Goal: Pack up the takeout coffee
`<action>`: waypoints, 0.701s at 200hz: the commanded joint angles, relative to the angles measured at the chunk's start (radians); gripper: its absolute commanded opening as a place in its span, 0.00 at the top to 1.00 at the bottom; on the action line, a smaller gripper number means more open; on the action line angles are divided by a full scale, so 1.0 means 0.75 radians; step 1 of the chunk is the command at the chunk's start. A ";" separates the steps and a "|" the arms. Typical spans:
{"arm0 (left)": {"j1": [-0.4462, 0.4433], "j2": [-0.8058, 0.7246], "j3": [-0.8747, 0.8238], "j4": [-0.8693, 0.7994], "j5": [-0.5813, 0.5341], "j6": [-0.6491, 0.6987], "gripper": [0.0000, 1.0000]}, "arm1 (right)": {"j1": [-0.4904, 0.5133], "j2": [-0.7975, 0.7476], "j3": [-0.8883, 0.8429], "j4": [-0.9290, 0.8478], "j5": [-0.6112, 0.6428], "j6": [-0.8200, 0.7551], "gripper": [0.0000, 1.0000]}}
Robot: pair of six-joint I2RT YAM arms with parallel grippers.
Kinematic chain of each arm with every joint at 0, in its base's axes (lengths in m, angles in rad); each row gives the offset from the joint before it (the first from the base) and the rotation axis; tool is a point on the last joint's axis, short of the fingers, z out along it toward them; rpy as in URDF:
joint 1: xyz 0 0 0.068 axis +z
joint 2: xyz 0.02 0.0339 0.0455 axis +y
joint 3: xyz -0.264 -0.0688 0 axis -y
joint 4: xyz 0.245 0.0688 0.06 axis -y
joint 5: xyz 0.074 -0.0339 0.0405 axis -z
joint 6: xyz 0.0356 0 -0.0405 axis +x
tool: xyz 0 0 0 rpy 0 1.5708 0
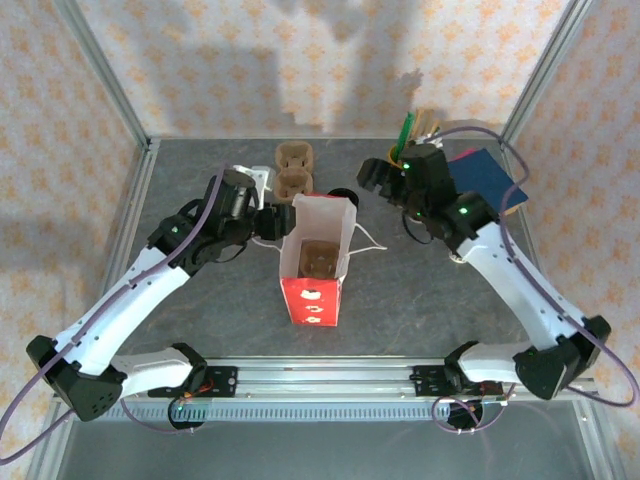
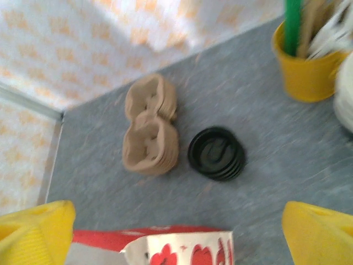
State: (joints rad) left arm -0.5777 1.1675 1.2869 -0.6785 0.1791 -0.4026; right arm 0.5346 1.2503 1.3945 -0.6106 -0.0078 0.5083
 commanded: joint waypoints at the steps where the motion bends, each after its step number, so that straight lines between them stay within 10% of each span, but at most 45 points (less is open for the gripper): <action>1: -0.014 0.008 -0.016 0.043 -0.023 -0.048 0.48 | -0.077 -0.125 0.021 -0.068 0.223 -0.125 0.00; 140: -0.134 0.127 -0.008 -0.080 -0.172 -0.105 0.70 | -0.741 -0.022 -0.133 -0.569 -0.034 -0.290 0.05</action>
State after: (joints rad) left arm -0.6724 1.2465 1.2873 -0.6968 0.0834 -0.4736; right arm -0.0135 1.2190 1.3090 -0.9436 -0.0521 0.3248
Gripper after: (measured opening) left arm 0.323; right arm 0.958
